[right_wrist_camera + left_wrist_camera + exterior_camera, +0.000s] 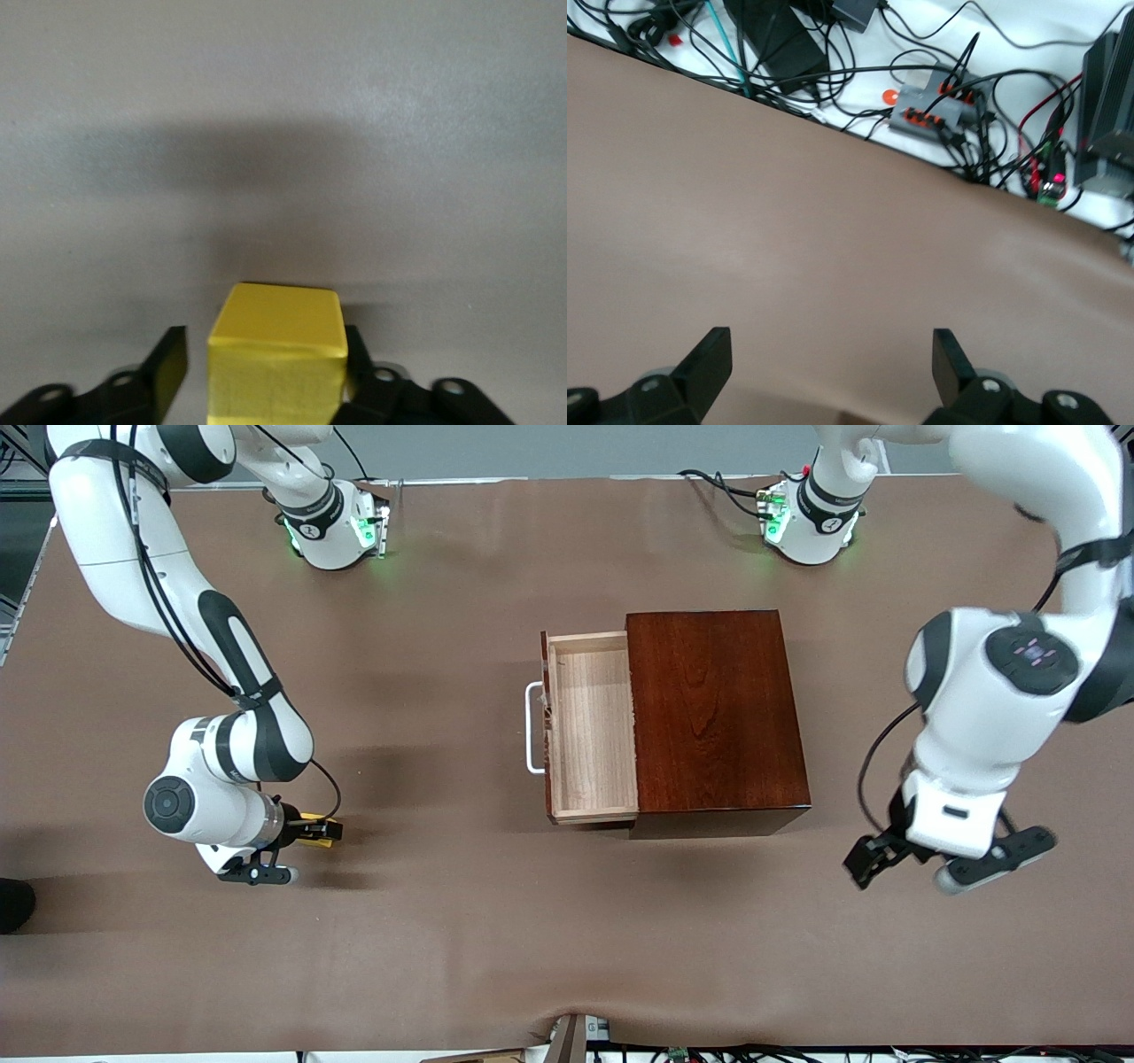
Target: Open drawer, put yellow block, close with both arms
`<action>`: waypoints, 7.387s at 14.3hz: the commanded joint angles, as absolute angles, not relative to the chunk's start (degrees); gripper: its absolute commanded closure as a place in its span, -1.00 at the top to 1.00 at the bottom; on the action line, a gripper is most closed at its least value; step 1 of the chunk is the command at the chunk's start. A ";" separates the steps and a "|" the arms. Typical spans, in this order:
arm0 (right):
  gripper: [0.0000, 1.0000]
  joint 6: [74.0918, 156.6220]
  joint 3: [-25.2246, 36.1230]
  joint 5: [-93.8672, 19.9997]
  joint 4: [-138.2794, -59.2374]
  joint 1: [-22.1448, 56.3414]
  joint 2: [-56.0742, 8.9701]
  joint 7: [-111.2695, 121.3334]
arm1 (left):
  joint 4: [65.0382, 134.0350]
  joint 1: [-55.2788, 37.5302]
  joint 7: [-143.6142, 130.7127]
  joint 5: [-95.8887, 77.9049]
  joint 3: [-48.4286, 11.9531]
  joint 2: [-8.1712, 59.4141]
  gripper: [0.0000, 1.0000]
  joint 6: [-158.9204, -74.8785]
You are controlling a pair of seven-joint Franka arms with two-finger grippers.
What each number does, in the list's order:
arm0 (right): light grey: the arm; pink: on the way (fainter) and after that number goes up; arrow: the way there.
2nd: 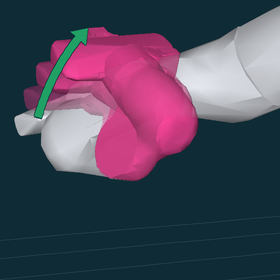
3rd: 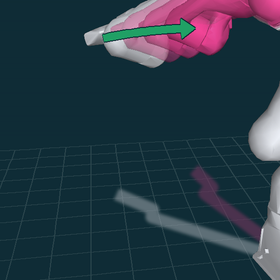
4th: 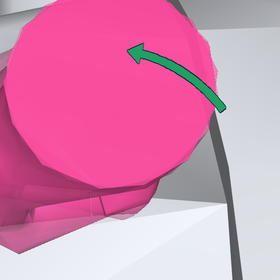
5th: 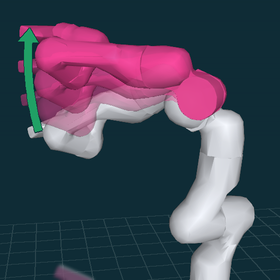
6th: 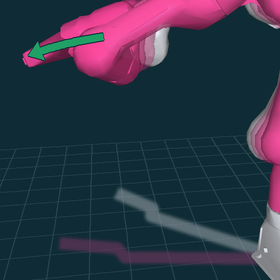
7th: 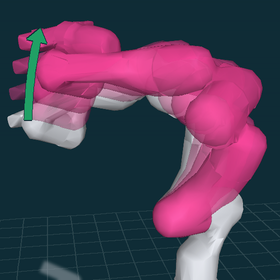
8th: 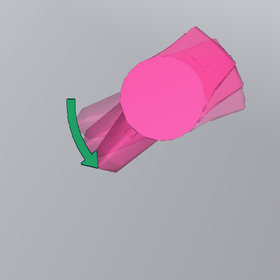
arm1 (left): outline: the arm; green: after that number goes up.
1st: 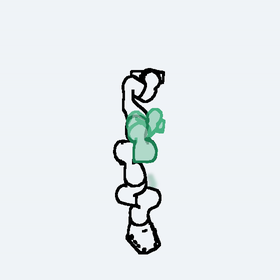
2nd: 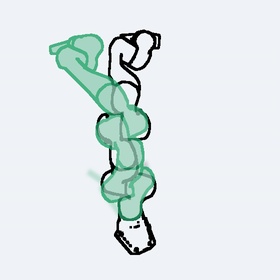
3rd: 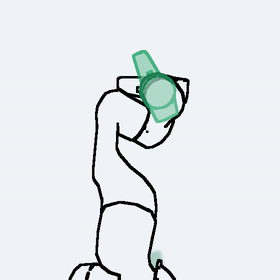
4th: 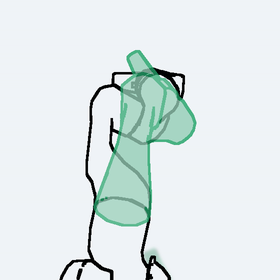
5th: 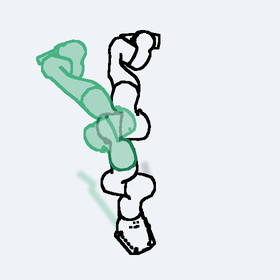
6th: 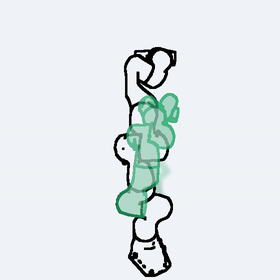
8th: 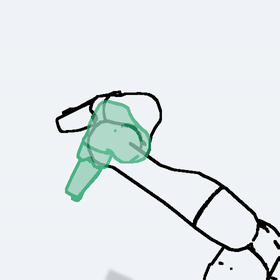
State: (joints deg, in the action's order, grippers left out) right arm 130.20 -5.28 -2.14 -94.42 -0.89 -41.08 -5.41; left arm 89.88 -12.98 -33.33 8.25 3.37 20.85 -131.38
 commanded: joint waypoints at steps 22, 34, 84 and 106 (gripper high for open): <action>-1.00 102.30 -15.37 -3.08 -73.13 18.63 -31.29 -84.07 | 94.04 -0.80 -4.58 -2.46 -5.09 -6.06 1.00 -90.27; -1.00 113.64 -17.49 -3.16 -74.35 30.23 -36.21 -121.37 | 91.41 -2.64 -2.81 -1.67 -4.92 -0.54 1.00 -88.59; 1.00 67.23 1.41 -1.58 -72.40 1.14 -5.20 0.53 | 72.16 -45.26 -136.05 -6.33 -6.42 43.07 1.00 -124.02; 1.00 76.91 1.32 1.58 -82.97 0.44 0.97 0.44 | 72.68 -39.38 -136.05 -2.28 -3.78 39.99 1.00 -93.62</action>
State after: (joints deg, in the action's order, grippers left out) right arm 77.40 1.35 1.11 -83.14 0.46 0.95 0.50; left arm 70.80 -39.96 -135.57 -3.82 -4.38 41.07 -99.94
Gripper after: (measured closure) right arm 0.000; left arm 0.000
